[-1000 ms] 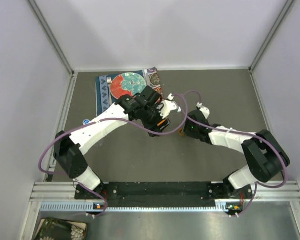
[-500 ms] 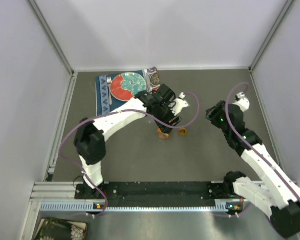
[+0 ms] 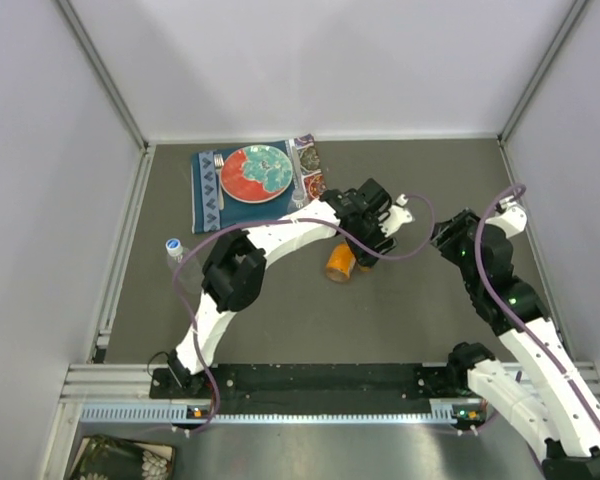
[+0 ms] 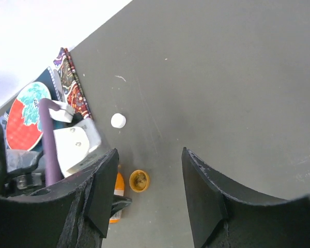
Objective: Screw on the bottle caps
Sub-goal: Pick up the bottle cap from the center of the board.
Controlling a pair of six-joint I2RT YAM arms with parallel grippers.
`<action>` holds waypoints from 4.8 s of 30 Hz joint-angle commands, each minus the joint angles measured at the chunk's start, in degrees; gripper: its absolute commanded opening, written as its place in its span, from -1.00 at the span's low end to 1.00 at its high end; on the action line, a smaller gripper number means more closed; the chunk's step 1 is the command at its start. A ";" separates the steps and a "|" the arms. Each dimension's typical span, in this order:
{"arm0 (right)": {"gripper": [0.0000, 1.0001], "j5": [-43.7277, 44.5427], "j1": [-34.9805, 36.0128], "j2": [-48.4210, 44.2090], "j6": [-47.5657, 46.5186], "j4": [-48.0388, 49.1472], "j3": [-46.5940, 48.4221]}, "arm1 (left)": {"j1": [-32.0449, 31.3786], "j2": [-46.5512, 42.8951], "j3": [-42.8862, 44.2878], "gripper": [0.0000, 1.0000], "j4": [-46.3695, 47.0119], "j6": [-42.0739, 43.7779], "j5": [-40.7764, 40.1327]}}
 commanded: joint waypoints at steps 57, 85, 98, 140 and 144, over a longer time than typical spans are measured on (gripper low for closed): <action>0.21 -10.88 -0.12 -16.73 -14.24 16.81 -7.90 | 1.34 -3.97 0.92 -1.00 -1.06 -2.02 7.49; 0.78 -47.63 12.35 3.54 -48.73 62.09 1.05 | 19.54 -23.40 -12.34 -1.00 82.25 -101.25 58.40; 0.28 -47.37 12.80 9.44 -45.83 72.55 0.61 | 18.75 -25.60 -17.97 -1.00 88.93 -106.43 56.73; -0.21 -41.13 14.73 13.40 -39.50 78.62 -2.20 | 18.04 -25.43 -18.50 -1.00 89.11 -106.79 53.13; -0.28 -39.90 14.64 13.13 -39.50 78.88 -2.73 | 18.04 -25.87 -18.41 -1.00 89.02 -106.79 52.78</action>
